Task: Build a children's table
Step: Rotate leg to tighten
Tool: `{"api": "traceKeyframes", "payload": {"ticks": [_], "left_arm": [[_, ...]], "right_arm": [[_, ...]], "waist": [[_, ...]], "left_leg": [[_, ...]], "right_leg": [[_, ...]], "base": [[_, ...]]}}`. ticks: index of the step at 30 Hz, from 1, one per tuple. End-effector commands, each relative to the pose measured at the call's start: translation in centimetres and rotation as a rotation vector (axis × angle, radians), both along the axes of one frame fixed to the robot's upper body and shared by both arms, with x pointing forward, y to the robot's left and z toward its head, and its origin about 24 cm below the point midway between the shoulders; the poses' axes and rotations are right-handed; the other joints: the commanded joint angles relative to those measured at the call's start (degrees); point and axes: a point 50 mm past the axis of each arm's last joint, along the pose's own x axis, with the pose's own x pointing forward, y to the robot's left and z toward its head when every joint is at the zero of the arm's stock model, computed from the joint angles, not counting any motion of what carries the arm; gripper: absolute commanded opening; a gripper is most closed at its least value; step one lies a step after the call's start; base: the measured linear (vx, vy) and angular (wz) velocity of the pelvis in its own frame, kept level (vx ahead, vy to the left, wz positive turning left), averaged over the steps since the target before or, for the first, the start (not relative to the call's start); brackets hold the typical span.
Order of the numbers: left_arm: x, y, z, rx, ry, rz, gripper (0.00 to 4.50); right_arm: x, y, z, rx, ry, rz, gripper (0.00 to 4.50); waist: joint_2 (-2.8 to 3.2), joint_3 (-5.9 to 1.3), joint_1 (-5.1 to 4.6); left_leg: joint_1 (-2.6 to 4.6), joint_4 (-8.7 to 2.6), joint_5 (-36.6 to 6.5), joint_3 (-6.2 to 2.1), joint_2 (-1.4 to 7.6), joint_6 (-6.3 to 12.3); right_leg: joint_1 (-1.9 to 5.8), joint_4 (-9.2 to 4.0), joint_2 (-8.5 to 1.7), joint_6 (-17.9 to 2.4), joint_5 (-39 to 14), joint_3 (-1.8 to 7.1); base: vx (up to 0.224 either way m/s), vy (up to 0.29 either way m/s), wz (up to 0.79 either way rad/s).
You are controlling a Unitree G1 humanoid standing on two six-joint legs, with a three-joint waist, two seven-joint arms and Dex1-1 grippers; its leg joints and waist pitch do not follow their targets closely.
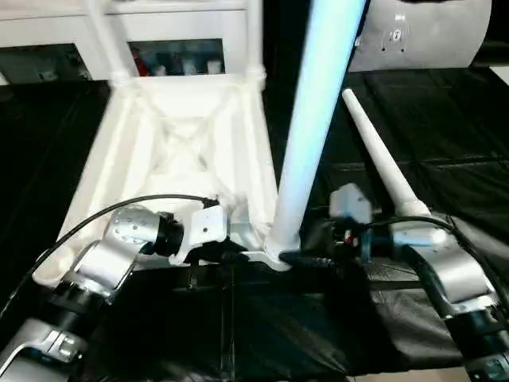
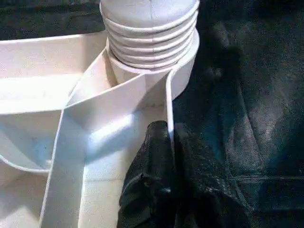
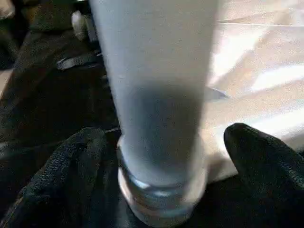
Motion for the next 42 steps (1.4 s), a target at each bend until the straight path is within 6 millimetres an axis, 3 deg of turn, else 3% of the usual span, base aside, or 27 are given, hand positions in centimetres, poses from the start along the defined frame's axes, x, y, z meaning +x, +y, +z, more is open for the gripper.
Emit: {"api": "traceKeyframes", "payload": {"ticks": [1, 4, 6, 9, 12, 15, 17, 26, 28, 29, 32, 34, 37, 39, 42], "left_arm": [[-0.5, -0.6, -1.2, 0.07, 0.038, -0.084, 0.0], [-0.4, -0.6, -1.2, 0.07, 0.037, -0.086, 0.0], [-0.3, -0.6, -1.3, 0.07, 0.035, -0.088, 0.0], [-0.2, -0.6, -1.3, 0.072, 0.03, -0.093, 0.0], [-0.2, -0.5, -1.4, 0.074, 0.029, -0.095, 0.0], [-0.2, -0.4, -1.5, 0.076, 0.029, -0.096, 0.0], [-0.1, -0.4, -1.5, 0.078, 0.028, -0.098, 0.0], [0.0, -0.1, -1.7, 0.081, 0.024, -0.091, 0.0], [0.0, -0.1, -1.7, 0.081, 0.025, -0.091, 0.0], [0.1, -0.1, -1.7, 0.081, 0.025, -0.091, 0.0], [0.1, 0.0, -1.7, 0.082, 0.024, -0.09, 0.0], [0.1, 0.0, -1.8, 0.082, 0.024, -0.088, 0.0], [0.2, 0.1, -1.8, 0.082, 0.023, -0.088, 0.0], [0.2, 0.1, -1.8, 0.082, 0.022, -0.088, 0.0], [0.3, 0.1, -1.7, 0.085, 0.02, -0.09, 0.0]], "right_arm": [[0.4, 0.3, -0.1, -0.017, 0.018, 0.049, 4.17], [0.8, 0.5, 0.0, -0.014, 0.041, 0.069, 4.08], [0.9, 0.6, -0.1, -0.013, 0.056, 0.083, 3.75], [1.0, 0.6, -0.2, -0.014, 0.068, 0.102, 3.65], [1.1, 0.7, -0.3, -0.012, 0.081, 0.11, 3.26], [1.2, 0.6, -0.5, -0.02, 0.088, 0.116, 3.14], [1.3, 0.6, -0.6, -0.023, 0.095, 0.121, 2.77], [1.1, 0.8, -1.3, -0.037, 0.12, 0.146, 2.26], [1.0, 0.8, -1.3, -0.038, 0.114, 0.145, 2.26], [1.1, 0.9, -1.3, -0.03, 0.119, 0.13, 2.79], [1.0, 0.9, -1.3, -0.009, 0.14, 0.117, 2.85], [1.0, 1.0, -1.4, 0.0, 0.142, 0.107, 3.17], [0.9, 1.2, -1.5, 0.012, 0.137, 0.088, 3.25], [0.9, 1.3, -1.6, 0.011, 0.132, 0.081, 3.61], [0.9, 1.5, -1.9, -0.001, 0.127, 0.061, 3.71]], "waist": [[-0.65, -4.31, -0.24], [-0.94, -4.32, -0.31], [-1.07, -4.42, -0.21], [-1.13, -4.58, -0.15], [-1.1, -4.7, -0.14], [-1.16, -4.73, -0.05], [-1.22, -4.72, -0.02], [-1.02, -4.43, 0.01], [-1.04, -4.42, 0.03], [-0.91, -4.35, 0.02], [-0.98, -4.3, -0.01], [-1.01, -4.31, 0.0], [-0.84, -4.25, 0.0], [-0.87, -4.31, -0.02], [-0.81, -4.26, -0.09]], "left_leg": [[0.08, -3.46, -1.99, -0.5, 3.21, 6.54], [-0.01, -3.46, -3.32, -0.52, 3.13, 5.44], [-0.04, -3.42, -3.45, -0.54, 3.09, 5.08], [-0.14, -3.37, -2.35, -0.55, 3.11, 5.3], [-0.17, -3.29, -2.18, -0.54, 3.15, 5.58], [-0.17, -3.27, -1.89, -0.54, 3.11, 5.69], [-0.13, -3.26, -2.15, -0.49, 3.09, 5.73], [-0.11, -3.45, -3.99, -0.54, 3.17, 4.73], [-0.02, -3.51, -4.18, -0.56, 3.17, 4.58], [-0.04, -3.51, -4.26, -0.56, 3.17, 4.52], [-0.06, -3.59, -4.84, -0.57, 3.19, 4.37], [-0.04, -3.62, -5.06, -0.59, 3.2, 4.16], [-0.03, -3.7, -5.75, -0.61, 3.18, 3.74], [0.01, -3.75, -5.93, -0.65, 3.19, 3.4], [0.06, -3.84, -6.37, -0.66, 3.25, 3.12]], "right_leg": [[3.4, -3.16, -4.85, -15.09, -6.7, 3.4], [3.46, -3.25, -4.81, -14.93, -8.06, 3.39], [3.48, -3.22, -4.81, -14.43, -8.82, 3.41], [3.49, -3.01, -4.73, -14.69, -6.51, 3.37], [3.52, -2.83, -4.72, -15.19, -5.26, 3.32], [3.52, -2.76, -4.67, -15.32, -4.75, 3.29], [3.5, -2.83, -4.68, -15.38, -5.12, 3.27], [3.46, -3.18, -4.75, -14.87, -7.72, 3.3], [3.43, -3.25, -4.73, -14.67, -8.38, 3.29], [3.36, -3.28, -4.71, -14.66, -8.51, 3.31], [3.4, -3.4, -4.72, -14.53, -9.31, 3.3], [3.42, -3.47, -4.73, -14.31, -9.89, 3.32], [3.35, -3.65, -4.8, -13.91, -11.24, 3.33], [3.36, -3.63, -4.75, -13.81, -11.34, 3.33], [3.27, -3.73, -4.77, -13.67, -11.83, 3.34]], "base": [[0.0, 0.0, 0.0], [0.0, 0.0, 0.0], [0.0, 0.0, 0.0], [0.0, 0.0, 0.0], [0.0, 0.0, 0.0], [0.0, 0.0, 0.0], [0.0, 0.0, 0.0], [0.0, 0.0, 0.0], [0.0, 0.0, 0.0], [0.0, 0.0, 0.0], [0.0, 0.0, 0.0], [0.0, 0.0, 0.0], [0.0, 0.0, 0.0], [0.0, 0.0, 0.0], [0.0, 0.0, 0.0]]}}
